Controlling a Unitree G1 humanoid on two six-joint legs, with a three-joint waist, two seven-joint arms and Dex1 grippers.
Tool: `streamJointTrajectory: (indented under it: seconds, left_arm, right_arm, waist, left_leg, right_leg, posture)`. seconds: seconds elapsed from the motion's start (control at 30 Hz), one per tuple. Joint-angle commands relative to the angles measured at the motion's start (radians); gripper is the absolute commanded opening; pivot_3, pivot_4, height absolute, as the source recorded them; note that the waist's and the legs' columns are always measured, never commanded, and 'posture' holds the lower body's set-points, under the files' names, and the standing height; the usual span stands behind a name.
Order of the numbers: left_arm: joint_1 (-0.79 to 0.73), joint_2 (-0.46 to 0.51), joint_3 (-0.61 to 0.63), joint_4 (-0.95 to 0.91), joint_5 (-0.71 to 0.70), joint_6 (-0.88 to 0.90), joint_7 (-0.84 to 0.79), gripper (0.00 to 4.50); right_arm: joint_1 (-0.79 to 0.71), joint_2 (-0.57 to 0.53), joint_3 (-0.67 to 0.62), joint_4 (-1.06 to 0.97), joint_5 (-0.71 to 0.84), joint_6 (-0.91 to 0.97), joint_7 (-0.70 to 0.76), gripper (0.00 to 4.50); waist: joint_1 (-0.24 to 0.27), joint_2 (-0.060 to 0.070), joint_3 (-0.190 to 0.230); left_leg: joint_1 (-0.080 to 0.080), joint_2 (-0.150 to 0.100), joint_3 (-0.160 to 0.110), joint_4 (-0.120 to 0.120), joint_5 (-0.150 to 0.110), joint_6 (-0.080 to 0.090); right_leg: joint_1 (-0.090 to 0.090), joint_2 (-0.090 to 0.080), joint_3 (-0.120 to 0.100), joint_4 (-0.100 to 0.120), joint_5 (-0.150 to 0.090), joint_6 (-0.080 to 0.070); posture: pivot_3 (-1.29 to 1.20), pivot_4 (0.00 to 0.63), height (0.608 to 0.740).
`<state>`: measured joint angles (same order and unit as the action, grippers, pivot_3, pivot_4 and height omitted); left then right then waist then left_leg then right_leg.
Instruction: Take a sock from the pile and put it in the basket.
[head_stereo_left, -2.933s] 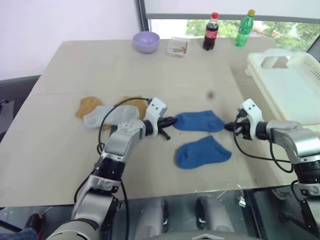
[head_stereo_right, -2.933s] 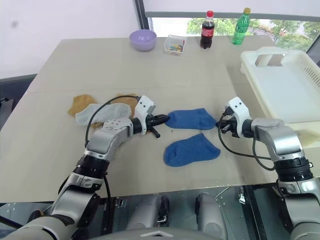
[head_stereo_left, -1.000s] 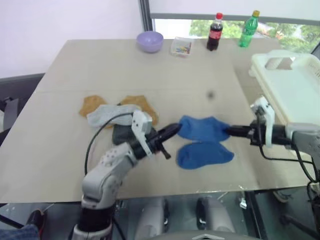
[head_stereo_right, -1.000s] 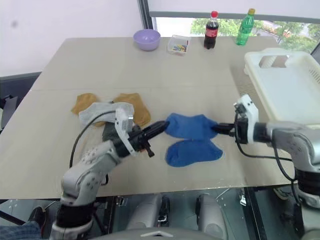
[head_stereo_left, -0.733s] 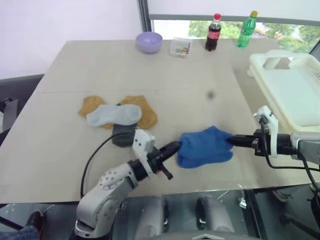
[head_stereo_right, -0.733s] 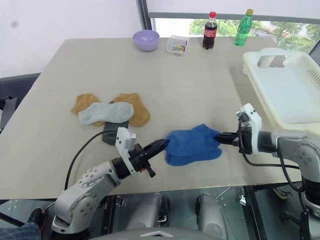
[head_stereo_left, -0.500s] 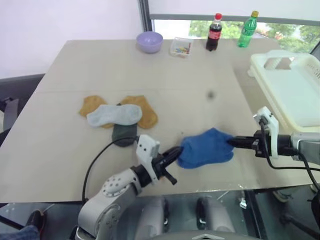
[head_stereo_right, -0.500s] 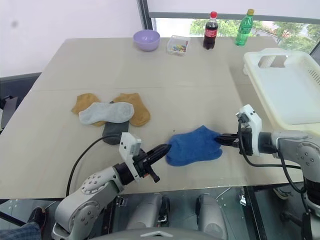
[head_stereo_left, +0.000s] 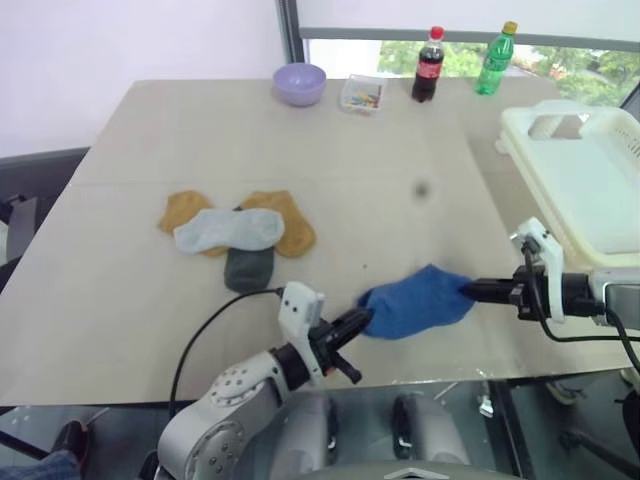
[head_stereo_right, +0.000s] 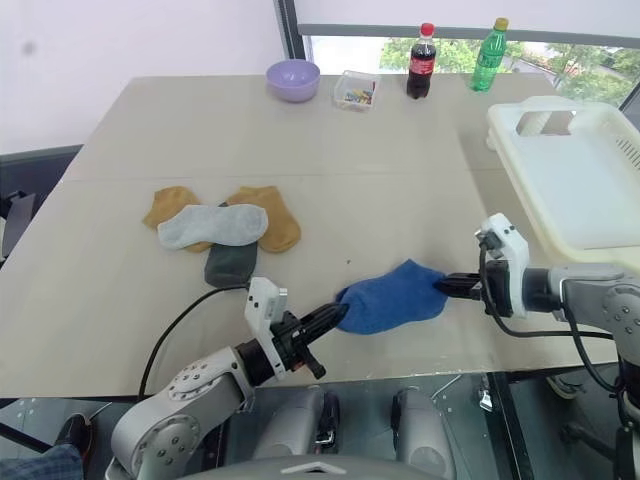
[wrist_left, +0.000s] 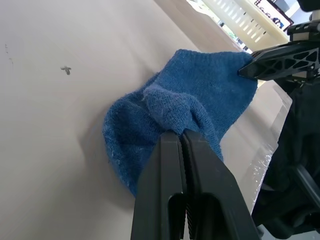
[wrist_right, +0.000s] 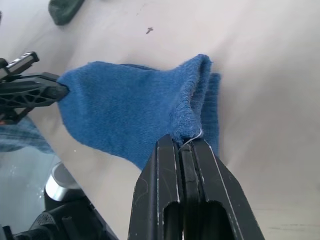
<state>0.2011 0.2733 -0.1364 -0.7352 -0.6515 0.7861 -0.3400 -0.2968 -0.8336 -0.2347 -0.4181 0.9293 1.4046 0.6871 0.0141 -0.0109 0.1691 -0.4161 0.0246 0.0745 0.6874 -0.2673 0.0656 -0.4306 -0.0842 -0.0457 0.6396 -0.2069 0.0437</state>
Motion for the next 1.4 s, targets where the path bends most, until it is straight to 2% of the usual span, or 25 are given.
streamJointTrajectory:
  seconds: [0.03,0.53,0.93,1.0,1.07,1.1,1.3,1.4]
  left_arm:
    - [0.017,-0.009,0.001,-0.034,-0.01,-0.034,0.011,0.0]
    - [0.038,-0.03,-0.004,0.031,0.029,-0.117,0.024,0.0]
    - [0.02,-0.033,0.003,0.052,0.003,-0.086,0.029,0.0]
    - [0.016,-0.032,0.002,0.052,0.001,-0.083,0.028,0.0]
    - [0.016,-0.034,0.003,0.049,-0.004,-0.077,0.03,0.0]
    - [0.017,-0.038,0.005,0.048,-0.01,-0.072,0.032,0.0]
    - [0.015,-0.04,0.015,0.043,-0.039,-0.049,0.044,0.0]
    - [0.008,-0.039,0.018,0.042,-0.048,-0.04,0.048,0.0]
  right_arm:
    - [0.015,0.003,0.002,-0.007,-0.012,-0.031,-0.016,0.04]
    - [0.054,0.032,0.034,0.03,-0.058,-0.093,-0.04,0.04]
    - [0.078,0.01,0.072,0.023,-0.079,-0.128,-0.017,0.04]
    - [0.088,-0.001,0.086,0.02,-0.097,-0.155,-0.003,0.61]
    - [0.109,-0.02,0.108,0.007,-0.145,-0.225,0.014,1.35]
    - [0.117,-0.018,0.113,0.012,-0.18,-0.266,0.001,1.87]
    - [0.177,-0.018,0.061,0.008,-0.263,-0.473,0.048,1.87]
    - [0.193,0.004,0.081,0.021,-0.378,-0.747,0.104,1.87]
  waist:
    - [0.0,0.0,0.0]
    - [0.0,0.0,0.0]
    - [0.0,0.0,0.0]
    - [0.0,0.0,0.0]
    - [0.0,0.0,0.0]
    - [0.0,0.0,0.0]
    - [0.001,0.0,0.0]
    - [-0.001,0.0,0.0]
  left_leg:
    - [0.0,0.0,0.0,0.0,0.0,0.0]
    - [0.0,0.0,0.0,0.0,0.0,0.0]
    - [0.0,0.0,0.0,0.0,0.0,0.0]
    - [0.0,0.0,0.0,0.0,0.0,0.0]
    - [0.0,0.0,0.0,0.0,0.0,0.0]
    - [0.0,0.0,0.0,0.0,0.0,0.0]
    - [0.0,0.0,0.0,0.0,0.0,0.0]
    - [0.0,0.0,0.0,0.0,0.0,0.0]
  right_leg:
    - [0.0,0.0,0.0,0.0,0.0,0.0]
    - [0.0,0.0,0.0,0.0,0.0,0.0]
    - [0.0,0.0,0.0,-0.001,0.0,0.0]
    - [0.0,0.0,0.0,-0.001,0.0,0.0]
    - [0.0,0.0,0.0,-0.001,0.0,0.0]
    - [0.0,0.0,0.0,-0.001,0.0,0.0]
    - [0.0,0.0,0.0,-0.001,-0.002,0.002]
    - [0.0,0.0,0.0,-0.001,-0.002,0.003]
  posture:
    - [0.0,0.15,0.733]
    - [0.0,0.15,0.733]
    - [0.0,0.15,0.733]
    - [0.0,0.15,0.733]
    - [0.0,0.15,0.733]
    - [0.0,0.15,0.733]
    - [0.0,0.15,0.733]
    - [0.0,0.15,0.733]
